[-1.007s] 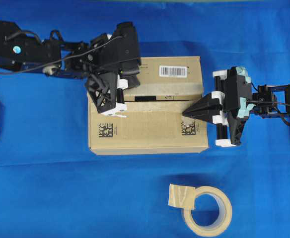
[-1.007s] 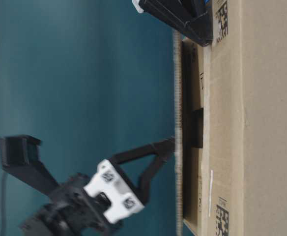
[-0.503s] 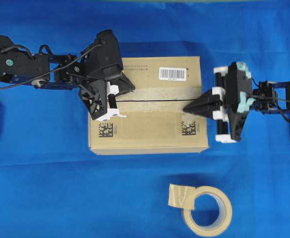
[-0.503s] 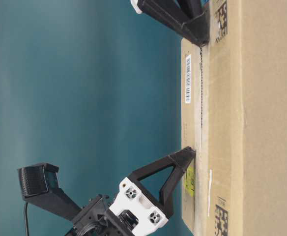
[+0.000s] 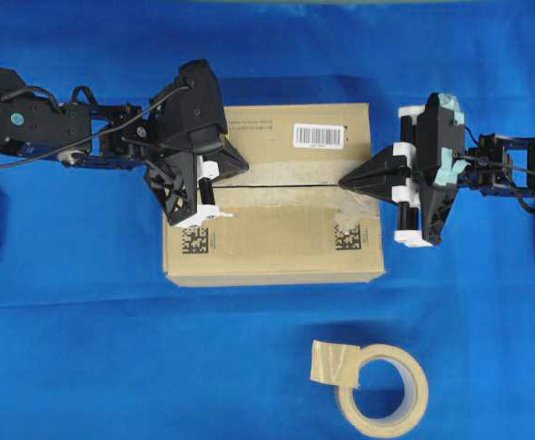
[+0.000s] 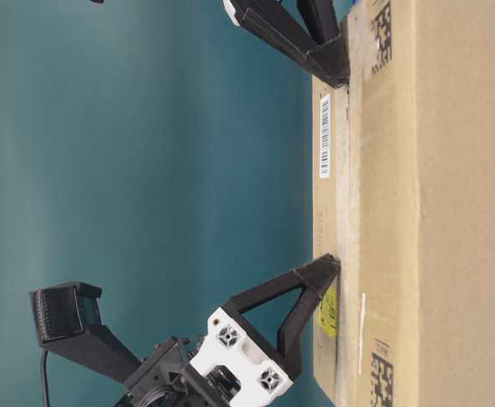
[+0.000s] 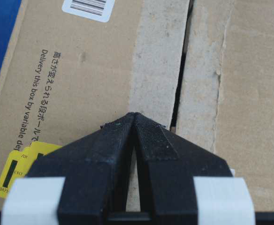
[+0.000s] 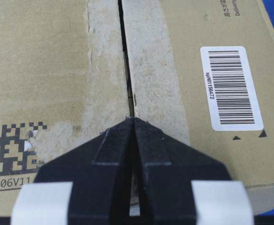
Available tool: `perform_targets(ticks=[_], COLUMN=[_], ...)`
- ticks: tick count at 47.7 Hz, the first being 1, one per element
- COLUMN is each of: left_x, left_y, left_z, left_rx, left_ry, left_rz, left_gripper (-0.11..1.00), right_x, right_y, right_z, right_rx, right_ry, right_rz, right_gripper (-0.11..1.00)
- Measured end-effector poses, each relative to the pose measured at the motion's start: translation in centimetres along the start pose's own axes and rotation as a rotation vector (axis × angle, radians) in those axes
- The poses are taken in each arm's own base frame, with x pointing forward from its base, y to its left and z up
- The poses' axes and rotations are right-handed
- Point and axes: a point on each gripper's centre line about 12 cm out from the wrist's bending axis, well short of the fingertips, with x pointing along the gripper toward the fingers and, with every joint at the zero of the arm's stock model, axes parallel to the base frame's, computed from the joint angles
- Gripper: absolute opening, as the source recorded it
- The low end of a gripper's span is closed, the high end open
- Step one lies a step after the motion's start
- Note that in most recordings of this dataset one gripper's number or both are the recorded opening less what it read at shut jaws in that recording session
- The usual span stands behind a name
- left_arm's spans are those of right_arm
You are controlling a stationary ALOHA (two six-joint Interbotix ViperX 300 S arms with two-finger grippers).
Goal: Close the cardboard box.
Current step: 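Fold the back flap forward over the box with the left gripper, then press both grippers on the closed flaps along the center seam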
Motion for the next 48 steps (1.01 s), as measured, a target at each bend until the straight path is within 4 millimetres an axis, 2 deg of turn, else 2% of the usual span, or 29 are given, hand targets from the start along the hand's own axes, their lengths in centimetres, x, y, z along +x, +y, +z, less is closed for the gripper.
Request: perform_targets(ticks=[13, 26, 38, 48], left_x=[-0.3, -3.0, -5.0, -4.9], left_y=[-0.1, -0.2, 0.2, -0.7], left_z=[-0.1, -1.0, -4.1, -6.1], left_rx=[0.005, 0.019, 0.032, 0.05], left_ry=[-0.046, -0.308, -0.517, -0.551], left_rz=[-0.005, -0.028, -0.039, -0.073], left_gripper=[0.0, 0.0, 0.0, 0.0], right_x=[0.0, 0.0, 0.0, 0.0], right_y=[0.0, -0.1, 0.0, 0.0], right_z=[-0.1, 0.0, 0.0, 0.0], right_rx=[0.001, 0.002, 0.001, 0.0], right_ry=[0.001, -0.002, -0.002, -0.002], right_rz=[-0.001, -0.001, -0.001, 0.0], right_gripper=[0.0, 0.0, 0.0, 0.0])
